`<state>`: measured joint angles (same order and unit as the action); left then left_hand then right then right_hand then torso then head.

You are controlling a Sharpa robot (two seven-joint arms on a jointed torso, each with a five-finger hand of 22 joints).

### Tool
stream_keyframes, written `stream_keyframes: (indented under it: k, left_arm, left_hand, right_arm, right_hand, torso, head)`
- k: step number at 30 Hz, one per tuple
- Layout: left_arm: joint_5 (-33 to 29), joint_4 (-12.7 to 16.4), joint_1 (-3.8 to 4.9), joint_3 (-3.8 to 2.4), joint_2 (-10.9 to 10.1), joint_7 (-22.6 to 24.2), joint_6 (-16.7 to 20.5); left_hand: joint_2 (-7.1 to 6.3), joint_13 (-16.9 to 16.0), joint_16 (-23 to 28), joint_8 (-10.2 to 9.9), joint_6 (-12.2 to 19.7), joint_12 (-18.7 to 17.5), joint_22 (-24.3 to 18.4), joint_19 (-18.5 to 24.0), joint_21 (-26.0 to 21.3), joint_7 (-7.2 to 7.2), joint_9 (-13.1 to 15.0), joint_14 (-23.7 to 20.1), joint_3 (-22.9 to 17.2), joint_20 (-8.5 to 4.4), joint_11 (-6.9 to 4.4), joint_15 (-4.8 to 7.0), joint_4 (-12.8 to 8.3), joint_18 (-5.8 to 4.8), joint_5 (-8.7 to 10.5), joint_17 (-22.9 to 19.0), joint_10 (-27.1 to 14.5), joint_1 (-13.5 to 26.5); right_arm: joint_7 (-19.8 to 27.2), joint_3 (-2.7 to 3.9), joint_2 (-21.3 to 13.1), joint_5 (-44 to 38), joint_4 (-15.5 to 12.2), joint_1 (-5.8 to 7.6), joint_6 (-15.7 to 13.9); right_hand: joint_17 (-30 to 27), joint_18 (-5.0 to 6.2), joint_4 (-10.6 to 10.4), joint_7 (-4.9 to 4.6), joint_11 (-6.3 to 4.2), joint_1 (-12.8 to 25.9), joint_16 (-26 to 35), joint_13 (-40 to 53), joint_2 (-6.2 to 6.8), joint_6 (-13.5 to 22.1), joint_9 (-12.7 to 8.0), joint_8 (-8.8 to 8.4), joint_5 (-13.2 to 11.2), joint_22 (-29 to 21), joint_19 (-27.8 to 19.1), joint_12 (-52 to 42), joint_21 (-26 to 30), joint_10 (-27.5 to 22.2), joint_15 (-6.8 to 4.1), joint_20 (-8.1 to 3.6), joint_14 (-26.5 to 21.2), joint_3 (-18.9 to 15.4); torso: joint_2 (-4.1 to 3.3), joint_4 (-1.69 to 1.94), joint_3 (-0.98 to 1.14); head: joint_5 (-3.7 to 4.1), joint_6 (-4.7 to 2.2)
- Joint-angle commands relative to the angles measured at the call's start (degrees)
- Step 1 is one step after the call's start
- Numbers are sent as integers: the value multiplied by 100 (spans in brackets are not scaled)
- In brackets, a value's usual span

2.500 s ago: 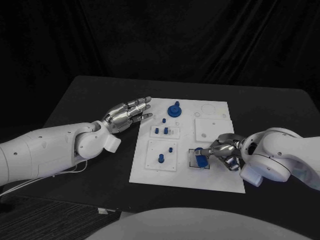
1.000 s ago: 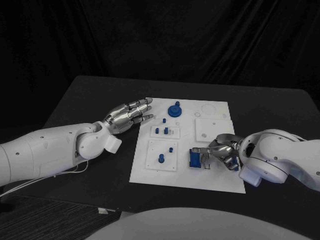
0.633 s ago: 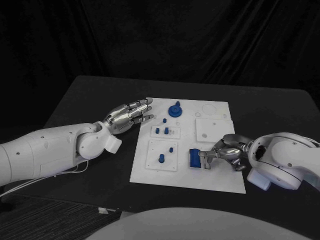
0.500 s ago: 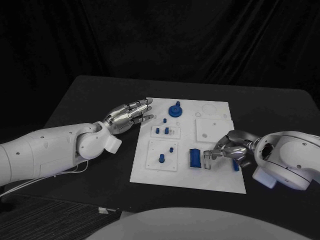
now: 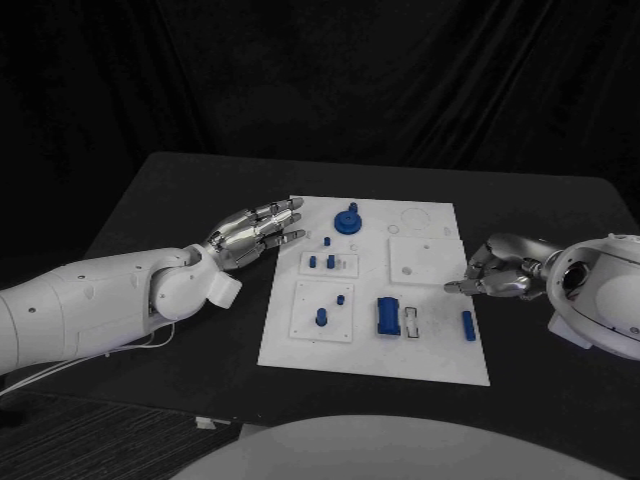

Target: Assemble the parts on the task board

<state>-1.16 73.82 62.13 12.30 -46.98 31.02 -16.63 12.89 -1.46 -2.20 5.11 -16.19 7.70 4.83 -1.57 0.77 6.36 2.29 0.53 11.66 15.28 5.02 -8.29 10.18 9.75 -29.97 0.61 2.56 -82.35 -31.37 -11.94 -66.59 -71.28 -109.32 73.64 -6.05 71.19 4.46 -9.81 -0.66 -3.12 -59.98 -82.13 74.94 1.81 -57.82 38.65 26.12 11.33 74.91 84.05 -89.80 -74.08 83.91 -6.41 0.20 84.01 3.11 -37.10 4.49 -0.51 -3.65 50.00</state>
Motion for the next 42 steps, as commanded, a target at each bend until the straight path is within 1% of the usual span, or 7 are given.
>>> stream_keyframes:
  k: [1,7,12,24,32,35,42]
  left_arm:
    - [-30,4,-8,-5,15,85,-26]
    - [-30,-5,-8,-5,11,76,-26]
    - [-30,-19,-8,-5,17,70,-35]
    - [-30,-26,-11,-5,16,69,-53]
    - [-30,-39,-14,-5,15,73,-61]
    - [-30,-39,-15,-5,17,77,-67]
    - [-30,-38,-20,-5,9,83,-70]
  left_hand:
    - [41,-7,-36,36,-8,25,1,-37,32,24,7,18,7,-9,34,24,-32,65,-22,6,6,17]
    - [41,-7,-36,36,-8,25,1,-37,32,24,7,18,7,-9,34,24,-32,65,-22,6,6,17]
    - [39,-8,-33,36,-4,28,-5,-35,30,28,7,17,8,-10,42,30,-34,65,-23,5,8,19]
    - [39,-7,-31,35,1,28,-6,-35,30,30,6,16,8,-10,45,32,-34,65,-23,4,8,19]
    - [39,-7,-29,34,7,30,-11,-33,29,35,5,15,8,-10,54,38,-38,65,-24,3,9,20]
    - [39,-7,-29,34,7,30,-11,-33,29,35,5,15,8,-10,54,38,-38,65,-24,3,9,20]
    - [39,-6,-27,31,16,27,-12,-32,29,37,3,14,7,-10,59,39,-40,64,-25,3,8,20]
  right_arm:
    - [-284,-1,-10,-1129,67,-15,630]
    - [-326,-1,1,-1393,155,-124,789]
    - [-344,-2,38,-1454,214,-205,853]
    - [-352,-2,171,-1475,324,-435,857]
    - [-350,-3,245,-1448,330,-526,828]
    - [-349,-3,278,-1429,330,-549,831]
    - [-353,-4,342,-1304,356,-571,882]
  right_hand:
    - [-7,-105,-75,7,-52,54,19,1506,-16,-100,-92,-140,-50,1059,87,-20,-39,609,-48,-57,297,-32]
    - [-64,-97,-174,32,-70,107,44,1506,-74,-330,-228,-317,53,1048,76,-20,-7,609,-63,-70,288,-64]
    - [-67,-98,-208,34,-74,119,44,1506,-83,-421,-324,-441,78,1049,78,-20,-12,609,-67,-77,289,-84]
    - [-121,-92,-188,21,-77,62,68,1506,-80,-464,-417,-580,117,1039,68,-20,20,609,-69,-80,280,-85]
    - [-180,-85,-84,9,-67,-100,96,1506,-73,-522,-516,-756,316,1028,58,-20,57,609,-63,-77,270,-49]
    - [-219,-81,56,16,-73,-282,114,1506,-59,-558,-547,-838,583,1022,52,-20,78,609,-67,-79,265,17]
    - [-262,-75,202,19,-76,-438,134,1506,-35,-563,-573,-939,836,1013,43,-20,112,609,-70,-82,259,98]
  torso:
    - [1,-1,-7]
    - [-4,6,-16]
    - [-8,5,-4]
    - [-5,-3,-4]
    - [-4,-1,-2]
    - [-4,2,-3]
    - [-5,-2,-4]
  head:
    - [12,0]
    - [28,0]
    - [47,0]
    - [38,0]
    - [49,0]
    - [42,0]
    - [33,0]
